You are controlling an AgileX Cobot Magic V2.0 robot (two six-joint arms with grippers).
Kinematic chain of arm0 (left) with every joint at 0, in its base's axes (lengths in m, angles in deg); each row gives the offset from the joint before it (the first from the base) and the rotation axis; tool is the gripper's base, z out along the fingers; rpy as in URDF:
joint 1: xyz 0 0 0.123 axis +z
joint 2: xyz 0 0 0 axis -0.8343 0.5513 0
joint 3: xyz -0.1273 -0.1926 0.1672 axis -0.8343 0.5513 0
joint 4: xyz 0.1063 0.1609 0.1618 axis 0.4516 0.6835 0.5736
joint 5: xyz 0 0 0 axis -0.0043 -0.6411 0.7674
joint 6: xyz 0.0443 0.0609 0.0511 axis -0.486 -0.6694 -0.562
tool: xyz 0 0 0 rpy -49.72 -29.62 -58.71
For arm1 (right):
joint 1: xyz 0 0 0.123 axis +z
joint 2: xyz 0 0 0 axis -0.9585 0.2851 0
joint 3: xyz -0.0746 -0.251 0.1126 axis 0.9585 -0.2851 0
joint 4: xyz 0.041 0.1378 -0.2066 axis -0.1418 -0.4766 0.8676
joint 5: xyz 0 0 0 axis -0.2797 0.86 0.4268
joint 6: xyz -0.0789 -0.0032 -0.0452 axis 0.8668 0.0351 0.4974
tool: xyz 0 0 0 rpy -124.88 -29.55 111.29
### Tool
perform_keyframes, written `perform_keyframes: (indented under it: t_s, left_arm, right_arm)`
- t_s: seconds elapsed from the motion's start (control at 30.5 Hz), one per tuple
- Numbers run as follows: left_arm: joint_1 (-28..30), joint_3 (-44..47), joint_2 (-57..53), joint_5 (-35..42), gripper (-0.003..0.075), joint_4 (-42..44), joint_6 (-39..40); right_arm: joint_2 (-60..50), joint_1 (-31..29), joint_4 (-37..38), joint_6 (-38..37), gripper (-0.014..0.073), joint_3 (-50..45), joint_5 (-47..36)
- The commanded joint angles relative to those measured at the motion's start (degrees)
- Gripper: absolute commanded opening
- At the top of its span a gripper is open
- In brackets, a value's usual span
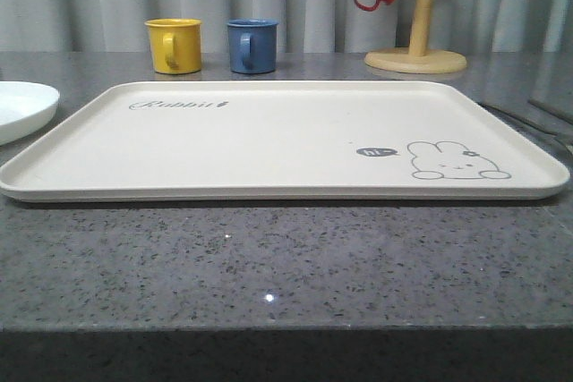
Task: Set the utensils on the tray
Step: 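Move the left gripper over the white plate, then grasp the white plate rim with the left gripper and lift it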
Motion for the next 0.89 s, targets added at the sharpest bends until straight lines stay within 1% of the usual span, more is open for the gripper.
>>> perform_keyframes:
  t_s: [0.0,0.03,0.13,0.26,0.39,0.46,0.53,0.69,0.76,0.79,0.82,0.85]
  left_arm:
    - [-0.1,-1.9,-1.1,13.3,-0.0018,-0.4,0.5]
    - [-0.1,-3.7,-1.0,12.6,-0.0018,-0.4,0.5]
    - [-0.1,-10.1,0.4,6.8,-0.0018,-0.4,0.5]
    - [-0.1,-19.5,6.5,-2.1,-0.0018,0.1,0.5]
    - [-0.1,-27.1,15.8,-8.4,-0.0018,2.2,0.5]
    - [-0.1,-29.8,20.4,-10.5,-0.0018,3.4,0.5]
    - [-0.1,-31.4,24.7,-10.9,-0.0018,4.4,0.5]
    - [-0.1,-31.8,27.5,-9.9,-0.0018,4.4,0.5]
    - [-0.1,-31.8,27.5,-9.6,-0.0005,4.4,0.5]
    - [-0.1,-31.8,27.4,-9.6,0.0024,4.4,0.5]
    - [-0.1,-31.8,27.4,-9.7,0.0071,4.4,0.5]
    - [-0.1,-31.8,27.4,-9.8,0.015,4.4,0.5]
  right_arm:
    - [-1.0,-0.3,0.6,0.2,-0.0067,5.1,-6.6]
    - [-1.0,-0.3,0.6,0.2,-0.0067,6.8,-6.6]
    - [-0.4,-0.3,0.6,0.2,-0.0067,12.1,-5.3]
    - [4.3,-0.3,0.3,0.2,-0.0067,20.7,2.1]
    - [12.7,-0.3,0.0,0.2,-0.0067,28.2,9.4]
    - [16.8,-0.3,0.1,0.2,-0.0067,31.0,10.9]
    - [20.4,-0.3,0.1,0.2,-0.0067,32.4,11.0]
    - [22.9,-0.3,0.1,0.2,-0.0064,32.7,10.1]
    - [22.9,-0.3,0.1,0.2,-0.0021,32.7,10.1]
    - [22.9,-0.3,0.1,0.2,0.0025,32.7,10.1]
    - [22.9,-0.3,0.1,0.2,0.0087,32.7,10.1]
    - [22.9,-0.3,0.1,0.2,0.0179,32.7,10.1]
